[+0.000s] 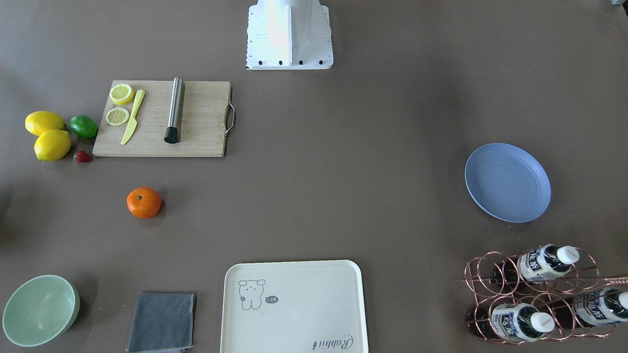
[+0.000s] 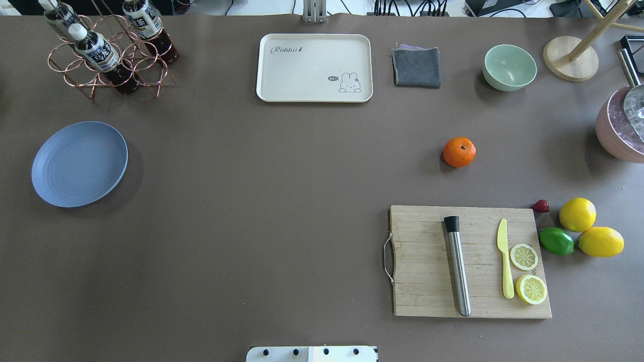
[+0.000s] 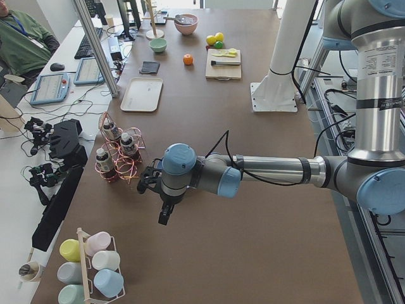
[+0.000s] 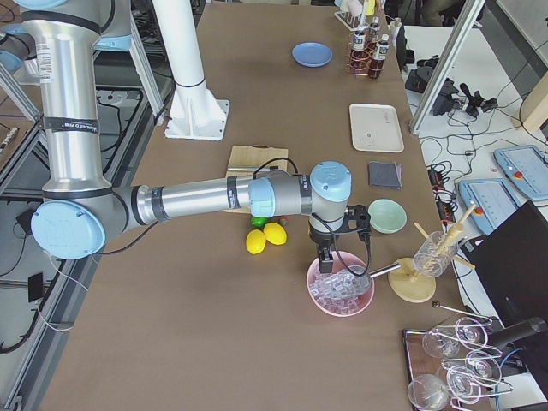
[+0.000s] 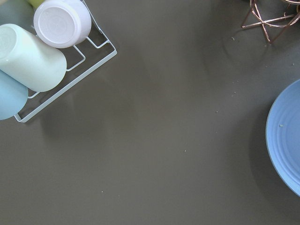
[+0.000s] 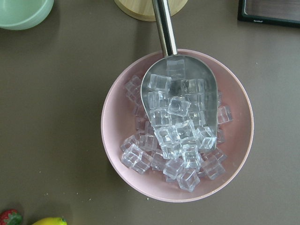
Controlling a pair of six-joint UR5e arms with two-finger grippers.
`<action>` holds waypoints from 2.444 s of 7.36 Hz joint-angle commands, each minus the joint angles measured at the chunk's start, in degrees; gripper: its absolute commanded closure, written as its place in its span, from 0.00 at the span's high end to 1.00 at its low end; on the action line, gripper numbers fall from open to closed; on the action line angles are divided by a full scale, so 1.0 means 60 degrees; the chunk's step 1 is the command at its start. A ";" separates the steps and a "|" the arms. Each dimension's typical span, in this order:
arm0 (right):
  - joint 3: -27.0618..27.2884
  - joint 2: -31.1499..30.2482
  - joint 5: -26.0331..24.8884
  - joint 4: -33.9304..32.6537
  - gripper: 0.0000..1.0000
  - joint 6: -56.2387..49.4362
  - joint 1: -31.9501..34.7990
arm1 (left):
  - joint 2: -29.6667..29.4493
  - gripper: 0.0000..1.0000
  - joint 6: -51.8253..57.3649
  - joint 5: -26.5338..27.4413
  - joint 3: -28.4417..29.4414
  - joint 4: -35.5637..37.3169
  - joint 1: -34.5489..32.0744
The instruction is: Pick orange to plate
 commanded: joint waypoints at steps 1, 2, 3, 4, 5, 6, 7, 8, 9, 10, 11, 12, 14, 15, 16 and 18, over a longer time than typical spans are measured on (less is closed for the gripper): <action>-0.0039 -0.0022 -0.0017 0.0000 1.00 -0.0031 0.0000 | 0.0005 0.98 0.0000 0.0000 -0.0011 -0.0011 0.0010; -0.0024 -0.0022 -0.0017 0.0000 1.00 -0.0030 0.0000 | 0.0020 0.98 0.0000 0.0000 -0.0011 -0.0011 0.0010; -0.0010 -0.0007 -0.0003 0.0000 1.00 0.0013 0.0000 | 0.0020 0.98 0.0000 0.0000 -0.0026 -0.0011 0.0010; 0.0048 -0.0007 0.0026 0.0000 1.00 0.0043 0.0000 | 0.0035 0.98 0.0014 0.0000 -0.0026 -0.0011 0.0010; 0.0093 -0.0007 0.0027 0.0000 1.00 0.0043 0.0000 | 0.0035 0.98 0.0014 -0.0015 -0.0011 -0.0011 0.0010; 0.0093 -0.0007 0.0056 0.0000 1.00 0.0043 0.0000 | 0.0035 0.98 0.0014 -0.0015 -0.0011 -0.0025 0.0010; 0.0093 -0.0007 0.0056 0.0000 1.00 0.0043 0.0000 | 0.0035 0.98 0.0043 -0.0015 -0.0011 -0.0040 0.0010; 0.0093 -0.0007 0.0056 0.0000 1.00 0.0014 0.0000 | 0.0035 0.98 0.0073 -0.0015 -0.0011 -0.0069 0.0010; 0.0107 0.0007 0.0056 0.0000 1.00 0.0014 0.0000 | 0.0035 0.98 0.0044 -0.0015 0.0003 -0.0055 0.0025; 0.0166 0.0008 0.0056 0.0000 1.00 0.0014 0.0000 | 0.0020 0.98 0.0044 0.0000 0.0003 -0.0069 0.0039; 0.0210 -0.0007 0.0041 0.0000 1.00 0.0043 0.0000 | 0.0006 0.98 0.0058 -0.0029 -0.0069 -0.0084 0.0040; 0.0225 0.0007 0.0056 0.0000 1.00 0.0043 0.0000 | -0.0067 0.98 0.0087 -0.0030 -0.0099 -0.0127 0.0040; 0.0370 0.0008 0.0056 0.0000 1.00 0.0057 0.0000 | -0.0025 0.98 0.0015 -0.0379 -0.0258 -0.0361 0.0084; 0.0429 -0.0007 0.0085 0.0000 1.00 0.0072 0.0000 | 0.0020 0.98 -0.0189 -0.0381 -0.0115 -0.0435 0.0098; 0.0444 -0.0007 0.0100 0.0000 1.00 0.0072 0.0000 | -0.0197 0.98 -0.0611 -0.0396 0.0017 -0.0407 0.0098; 0.0444 0.0007 0.0085 0.0000 1.00 0.0087 0.0000 | -0.0229 0.98 -0.0586 -0.0395 0.0222 -0.0697 0.0127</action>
